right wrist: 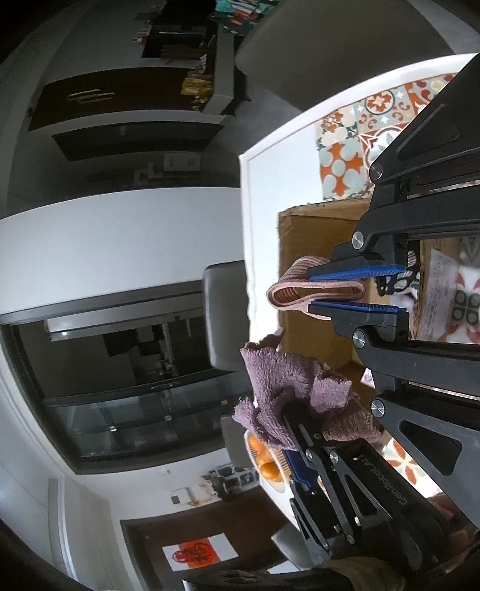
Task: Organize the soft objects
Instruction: 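Open both tools to drop the cloth and hair tie into the box, then move both tools back toward the pink headband on the white tissue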
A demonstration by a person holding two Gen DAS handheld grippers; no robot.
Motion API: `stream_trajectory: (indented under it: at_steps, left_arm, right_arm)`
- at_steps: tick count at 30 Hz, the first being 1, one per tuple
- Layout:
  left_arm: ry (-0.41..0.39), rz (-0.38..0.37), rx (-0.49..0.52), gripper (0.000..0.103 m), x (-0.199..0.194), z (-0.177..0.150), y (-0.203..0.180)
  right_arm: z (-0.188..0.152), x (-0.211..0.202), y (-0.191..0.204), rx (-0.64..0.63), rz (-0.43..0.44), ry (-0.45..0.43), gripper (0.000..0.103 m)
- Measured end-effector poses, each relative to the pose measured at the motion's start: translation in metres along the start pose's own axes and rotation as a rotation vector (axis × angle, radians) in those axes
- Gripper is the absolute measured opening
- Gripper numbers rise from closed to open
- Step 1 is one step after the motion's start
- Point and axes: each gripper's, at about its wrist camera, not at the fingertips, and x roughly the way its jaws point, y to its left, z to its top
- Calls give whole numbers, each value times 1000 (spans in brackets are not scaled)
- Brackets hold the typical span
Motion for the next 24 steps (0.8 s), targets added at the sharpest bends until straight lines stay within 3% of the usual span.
stream_trajectory:
  at_steps: [2,4,14,24]
  left_arm:
    - [21,-1,7,35,7,-3,-3]
    - [21,5,4,52,10,-5,-5]
    - [4,56,13,65,-4,-9,-4]
    - [-32,88,-8,69,-42,-19,5]
  right_arm:
    - [-3,6,-5,13,-5,15,13]
    - [-6,12,-9,25,-6,38,14]
    - [-10,12,-16,47,-26,46,39]
    - [-11,-9,-4,10,-30,10,40]
